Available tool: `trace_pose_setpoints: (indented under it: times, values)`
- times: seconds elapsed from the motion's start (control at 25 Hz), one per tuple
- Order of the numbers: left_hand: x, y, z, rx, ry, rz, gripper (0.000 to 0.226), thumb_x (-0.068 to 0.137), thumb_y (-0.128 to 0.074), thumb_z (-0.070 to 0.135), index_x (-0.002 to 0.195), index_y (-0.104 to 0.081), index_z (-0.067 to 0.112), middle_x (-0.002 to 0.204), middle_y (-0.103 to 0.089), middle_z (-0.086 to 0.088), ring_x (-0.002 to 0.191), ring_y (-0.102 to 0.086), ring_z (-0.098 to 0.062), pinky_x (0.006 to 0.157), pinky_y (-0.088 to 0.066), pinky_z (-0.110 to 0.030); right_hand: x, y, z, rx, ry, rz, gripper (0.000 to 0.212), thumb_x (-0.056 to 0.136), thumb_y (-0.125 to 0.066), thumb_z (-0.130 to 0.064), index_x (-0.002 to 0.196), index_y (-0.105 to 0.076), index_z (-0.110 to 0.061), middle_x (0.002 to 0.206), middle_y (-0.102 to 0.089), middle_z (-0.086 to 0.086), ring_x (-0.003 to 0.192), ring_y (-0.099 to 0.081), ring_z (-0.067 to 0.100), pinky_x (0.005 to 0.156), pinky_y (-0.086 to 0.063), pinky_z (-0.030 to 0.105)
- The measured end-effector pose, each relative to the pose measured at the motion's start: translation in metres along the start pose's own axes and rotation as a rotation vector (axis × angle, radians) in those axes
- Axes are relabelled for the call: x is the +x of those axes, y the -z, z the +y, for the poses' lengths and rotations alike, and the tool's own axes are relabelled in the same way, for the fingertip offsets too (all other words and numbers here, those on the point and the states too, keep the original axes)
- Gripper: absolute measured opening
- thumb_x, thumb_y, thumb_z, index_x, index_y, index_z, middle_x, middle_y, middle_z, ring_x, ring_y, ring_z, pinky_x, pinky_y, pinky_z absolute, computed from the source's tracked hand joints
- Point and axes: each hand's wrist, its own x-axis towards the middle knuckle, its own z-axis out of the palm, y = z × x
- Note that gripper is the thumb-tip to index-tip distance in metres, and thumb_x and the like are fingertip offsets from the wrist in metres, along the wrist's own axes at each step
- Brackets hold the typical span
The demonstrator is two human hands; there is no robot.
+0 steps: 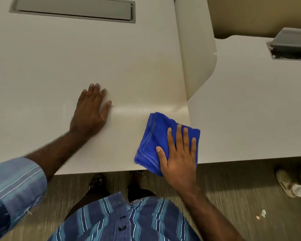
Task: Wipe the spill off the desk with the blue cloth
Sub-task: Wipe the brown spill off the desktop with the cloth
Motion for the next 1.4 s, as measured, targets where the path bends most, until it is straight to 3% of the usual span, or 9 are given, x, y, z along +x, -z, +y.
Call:
trace_pose_setpoints:
  times: [0.16,0.28,0.44,0.52,0.64,0.84,1.08,1.24,1.4]
  values:
    - [0.003,-0.002,-0.001,0.005,0.003,0.008,0.063,0.109,-0.034,0.045,0.16,-0.04,0.008,0.171,-0.03,-0.013,0.163,-0.02,-0.025,0.134,-0.011,-0.042,0.028,0.002,0.001,-0.004,0.094,-0.034,0.077,0.111,-0.022,-0.067,0.174,-0.014,-0.023,0.183,-0.006,0.006,0.17,-0.002,0.029,0.135,-0.012,0.059]
    - [0.004,-0.003,-0.002,0.014,-0.008,0.028,0.061,0.11,-0.038,0.043,0.159,-0.041,0.008,0.17,-0.033,-0.015,0.161,-0.024,-0.027,0.133,-0.015,-0.044,0.109,0.006,-0.001,0.011,0.18,-0.024,0.078,0.11,-0.021,-0.069,0.173,-0.016,-0.024,0.183,-0.009,0.007,0.17,-0.003,0.028,0.135,-0.008,0.058]
    - [0.002,-0.002,-0.002,-0.002,-0.003,-0.006,0.061,0.111,-0.037,0.042,0.161,-0.037,0.008,0.171,-0.03,-0.014,0.162,-0.02,-0.026,0.134,-0.012,-0.043,0.206,0.016,-0.041,0.015,0.094,-0.044,0.082,0.107,-0.028,-0.071,0.173,-0.017,-0.024,0.182,-0.009,0.011,0.169,-0.005,0.034,0.134,-0.005,0.06]
    - [0.002,0.002,-0.001,-0.022,-0.011,-0.002,0.06,0.111,-0.036,0.04,0.161,-0.037,0.007,0.172,-0.029,-0.015,0.163,-0.019,-0.027,0.134,-0.01,-0.043,0.205,0.015,-0.066,0.028,0.059,-0.053,0.09,0.103,-0.028,-0.078,0.173,-0.013,-0.024,0.182,-0.005,0.012,0.169,-0.002,0.035,0.134,-0.003,0.061]
    - [-0.001,0.01,-0.003,-0.038,-0.053,0.117,0.055,0.11,-0.041,0.028,0.158,-0.041,0.002,0.169,-0.032,-0.019,0.161,-0.024,-0.031,0.133,-0.01,-0.054,0.137,0.005,-0.088,0.051,0.186,-0.033,0.095,0.099,-0.026,-0.085,0.174,-0.01,-0.027,0.183,0.0,0.01,0.169,0.004,0.033,0.134,-0.004,0.062]
    - [-0.032,0.031,-0.047,0.019,0.041,0.22,0.057,0.111,-0.041,0.035,0.157,-0.043,0.002,0.168,-0.036,-0.018,0.161,-0.025,-0.028,0.13,-0.008,-0.063,0.019,-0.007,-0.053,0.057,0.316,-0.037,0.094,0.099,-0.032,-0.086,0.173,-0.011,-0.033,0.183,0.003,0.003,0.17,0.002,0.028,0.134,-0.007,0.06]
    - [-0.085,0.037,-0.101,0.135,0.161,0.119,0.071,0.109,-0.031,0.052,0.163,-0.031,0.006,0.173,-0.025,-0.014,0.164,-0.014,-0.024,0.132,-0.002,-0.058,0.117,0.008,-0.033,0.008,0.142,-0.058,0.098,0.095,-0.021,-0.09,0.173,-0.009,-0.032,0.183,0.0,0.005,0.17,0.003,0.028,0.135,-0.005,0.061]
    - [-0.08,0.033,-0.1,0.105,0.198,0.08,0.07,0.108,-0.031,0.056,0.165,-0.028,0.014,0.175,-0.02,-0.01,0.165,-0.008,-0.021,0.132,-0.003,-0.055,0.202,0.008,-0.088,0.025,0.024,0.004,0.101,0.093,-0.024,-0.091,0.172,-0.017,-0.028,0.181,-0.012,0.016,0.168,-0.008,0.038,0.133,-0.007,0.065]
    - [-0.082,0.033,-0.103,0.102,0.195,0.086,0.065,0.11,-0.029,0.047,0.165,-0.029,0.013,0.175,-0.02,-0.01,0.165,-0.008,-0.022,0.133,-0.004,-0.054,0.211,0.0,-0.156,0.04,0.13,0.014,0.102,0.093,-0.026,-0.092,0.172,-0.02,-0.029,0.181,-0.012,0.018,0.168,-0.008,0.04,0.133,-0.006,0.065]
